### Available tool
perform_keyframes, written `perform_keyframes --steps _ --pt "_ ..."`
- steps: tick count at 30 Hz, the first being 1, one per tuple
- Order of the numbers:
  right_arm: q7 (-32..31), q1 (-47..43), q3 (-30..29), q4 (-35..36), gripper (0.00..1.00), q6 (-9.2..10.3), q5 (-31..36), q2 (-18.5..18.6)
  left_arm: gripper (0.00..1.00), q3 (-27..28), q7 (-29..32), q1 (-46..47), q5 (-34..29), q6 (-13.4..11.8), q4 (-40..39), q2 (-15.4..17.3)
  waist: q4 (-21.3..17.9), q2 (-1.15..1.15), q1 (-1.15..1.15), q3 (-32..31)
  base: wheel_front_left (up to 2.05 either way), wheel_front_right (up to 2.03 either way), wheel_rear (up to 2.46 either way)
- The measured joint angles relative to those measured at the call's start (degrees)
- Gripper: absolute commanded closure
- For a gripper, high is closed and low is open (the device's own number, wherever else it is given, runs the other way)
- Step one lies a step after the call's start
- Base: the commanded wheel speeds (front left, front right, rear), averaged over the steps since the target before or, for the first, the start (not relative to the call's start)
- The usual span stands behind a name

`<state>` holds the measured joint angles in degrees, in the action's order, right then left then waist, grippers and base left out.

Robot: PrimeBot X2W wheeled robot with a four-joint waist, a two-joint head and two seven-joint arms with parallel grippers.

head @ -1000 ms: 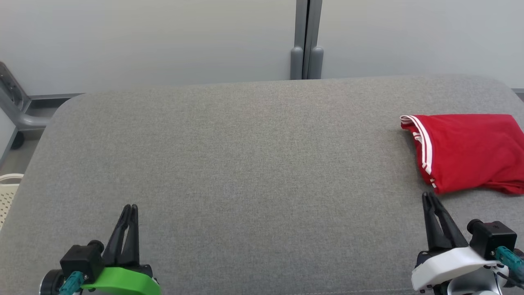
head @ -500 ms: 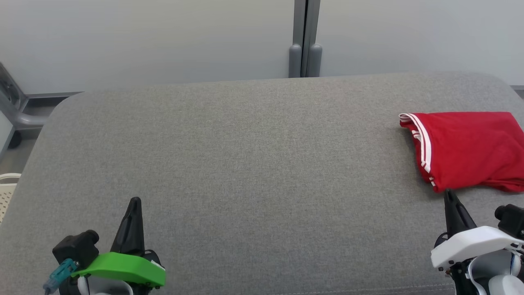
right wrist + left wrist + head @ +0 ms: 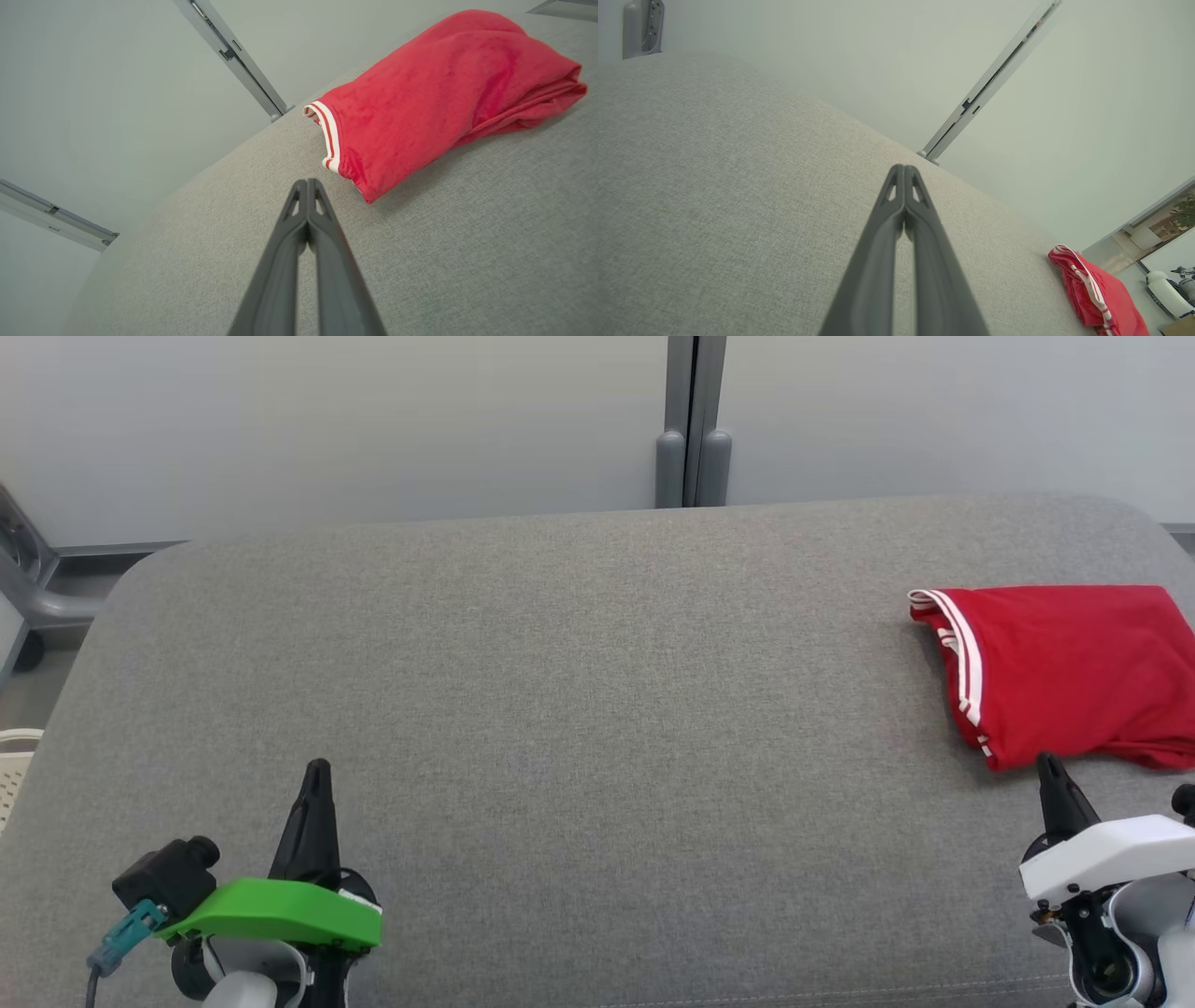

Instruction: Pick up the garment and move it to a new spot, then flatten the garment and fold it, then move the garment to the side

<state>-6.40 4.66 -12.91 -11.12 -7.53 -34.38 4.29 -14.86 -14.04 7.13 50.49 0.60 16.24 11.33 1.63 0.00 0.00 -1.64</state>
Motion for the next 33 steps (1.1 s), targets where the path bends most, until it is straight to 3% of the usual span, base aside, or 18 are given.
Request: perform_keyframes --steps 33 --pt "-8.94 9.62 -6.65 -11.22 1.0 0.05 -24.07 2.63 1.0 -1.09 -0.43 7.11 22.16 3.0 6.13 -3.78 -0.58 0.0 0.0 0.93 0.0 0.0 0.0"
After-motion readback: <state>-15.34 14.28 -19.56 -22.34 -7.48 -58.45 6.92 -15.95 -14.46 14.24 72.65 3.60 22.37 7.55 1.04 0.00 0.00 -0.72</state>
